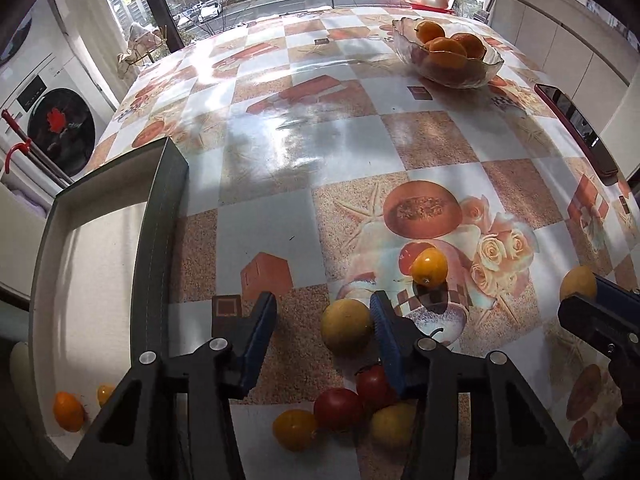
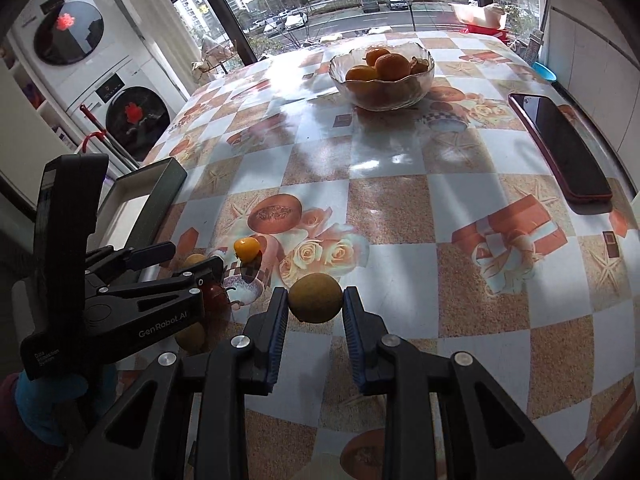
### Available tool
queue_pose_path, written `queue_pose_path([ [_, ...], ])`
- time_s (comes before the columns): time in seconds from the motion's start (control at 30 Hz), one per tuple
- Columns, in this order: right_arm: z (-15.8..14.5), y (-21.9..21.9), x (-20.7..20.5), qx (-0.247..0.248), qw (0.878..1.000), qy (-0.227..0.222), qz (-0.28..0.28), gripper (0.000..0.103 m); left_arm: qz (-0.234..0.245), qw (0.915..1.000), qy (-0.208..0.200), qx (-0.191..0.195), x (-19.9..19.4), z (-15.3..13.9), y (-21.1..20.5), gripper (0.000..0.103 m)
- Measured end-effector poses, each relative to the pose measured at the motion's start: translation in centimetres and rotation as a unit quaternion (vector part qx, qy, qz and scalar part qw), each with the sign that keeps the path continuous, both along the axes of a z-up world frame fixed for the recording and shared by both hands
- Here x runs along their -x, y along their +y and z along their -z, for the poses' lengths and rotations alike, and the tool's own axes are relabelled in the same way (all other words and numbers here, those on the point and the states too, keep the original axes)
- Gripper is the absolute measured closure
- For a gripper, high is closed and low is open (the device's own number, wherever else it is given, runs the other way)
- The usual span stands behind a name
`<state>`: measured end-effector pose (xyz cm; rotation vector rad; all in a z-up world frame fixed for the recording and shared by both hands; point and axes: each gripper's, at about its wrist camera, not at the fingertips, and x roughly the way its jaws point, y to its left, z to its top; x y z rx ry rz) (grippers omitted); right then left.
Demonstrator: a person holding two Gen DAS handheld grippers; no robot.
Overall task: Organize fruits
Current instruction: 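Grasp a yellow-green fruit with the left tool while the right tool grasps another, then carry both yellow-green fruits over the white tray and lower them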
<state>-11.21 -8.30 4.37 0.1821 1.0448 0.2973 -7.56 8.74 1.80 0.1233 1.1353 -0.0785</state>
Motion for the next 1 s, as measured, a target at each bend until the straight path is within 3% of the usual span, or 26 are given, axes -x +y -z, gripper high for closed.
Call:
queue_pose_path([
  [0.03,0.1,-0.1,0.1,0.002,1.0,0.001,0.001,0.073,-0.001,1.0,0.001,0.009,0.1,0.0,0.0,0.075],
  [0.23,0.8,-1.0,1.1,0.02,1.0,-0.001,0.013,0.073,-0.011,0.9994,-0.02,0.026,1.2,-0.8,0.0,0.076],
  [0.47,1.5,-1.9,2.6,0.032,0.999,0.003,0.025,0.073,-0.005,0.9983,-0.054,0.02,2.7,-3.5,0.2,0.076],
  [1.0,-0.1,0.0,3.8,0.038,0.999,0.002,0.011,0.073,-0.02,0.997,-0.071,0.026,5.7,-5.4,3.8,0.076],
])
